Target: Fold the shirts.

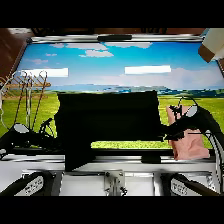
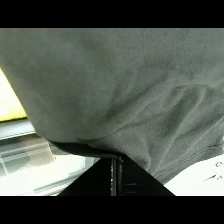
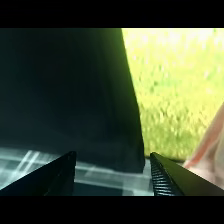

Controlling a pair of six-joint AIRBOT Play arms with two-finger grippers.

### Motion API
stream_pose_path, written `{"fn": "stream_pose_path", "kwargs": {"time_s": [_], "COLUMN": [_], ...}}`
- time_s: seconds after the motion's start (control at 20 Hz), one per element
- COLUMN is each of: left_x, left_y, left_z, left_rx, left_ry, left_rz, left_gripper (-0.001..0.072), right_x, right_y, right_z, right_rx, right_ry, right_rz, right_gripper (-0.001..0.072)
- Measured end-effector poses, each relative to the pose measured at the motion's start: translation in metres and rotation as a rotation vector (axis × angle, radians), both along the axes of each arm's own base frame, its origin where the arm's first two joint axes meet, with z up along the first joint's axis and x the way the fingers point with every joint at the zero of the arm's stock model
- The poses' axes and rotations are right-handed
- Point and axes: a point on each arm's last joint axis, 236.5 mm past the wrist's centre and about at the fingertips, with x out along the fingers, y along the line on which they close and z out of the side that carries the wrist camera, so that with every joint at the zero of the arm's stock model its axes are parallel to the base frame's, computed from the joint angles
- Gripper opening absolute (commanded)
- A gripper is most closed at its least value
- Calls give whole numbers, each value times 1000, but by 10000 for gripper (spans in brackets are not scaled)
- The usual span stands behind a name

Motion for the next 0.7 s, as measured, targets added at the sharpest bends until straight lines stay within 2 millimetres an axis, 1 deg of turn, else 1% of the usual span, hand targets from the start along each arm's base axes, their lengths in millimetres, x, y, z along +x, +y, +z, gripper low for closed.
{"fn": "stream_pose_path", "kwargs": {"time_s": [0.05, 0.1, 0.15, 0.2, 0.25, 0.3, 0.4, 0.45, 0.55, 0.7], "left_x": [0, 0, 0, -1, 0, 1, 12, 21, 44, 88], "left_y": [0, 0, -1, -1, -1, -2, 0, 3, 9, 21], "left_z": [0, 0, 1, 2, 3, 5, 12, 18, 37, 73], "left_rx": [-1, -2, -4, -8, -10, -13, -11, -8, -3, 28], "left_ry": [0, 0, 0, 2, 0, -4, -35, -63, -135, -275], "left_rz": [0, 0, -1, -5, -9, -15, -23, -28, -47, -62], "left_gripper": [28, 28, 28, 28, 28, 28, 27, 27, 26, 25], "right_x": [1, 2, 7, 13, 16, 20, 32, 39, 60, 91], "right_y": [3, 6, 10, 14, 17, 19, 21, 22, 21, 15], "right_z": [-1, -2, -3, -5, -6, -5, 4, 12, 34, 67], "right_rx": [-3, -7, -11, -15, -21, -26, -31, -32, -45, -98], "right_ry": [-5, -10, -32, -58, -71, -87, -135, -170, -266, -392], "right_rz": [3, 9, 18, 23, 29, 36, 46, 58, 91, 135], "right_gripper": [574, 458, 279, 77, 62, 62, 62, 61, 60, 60]}}
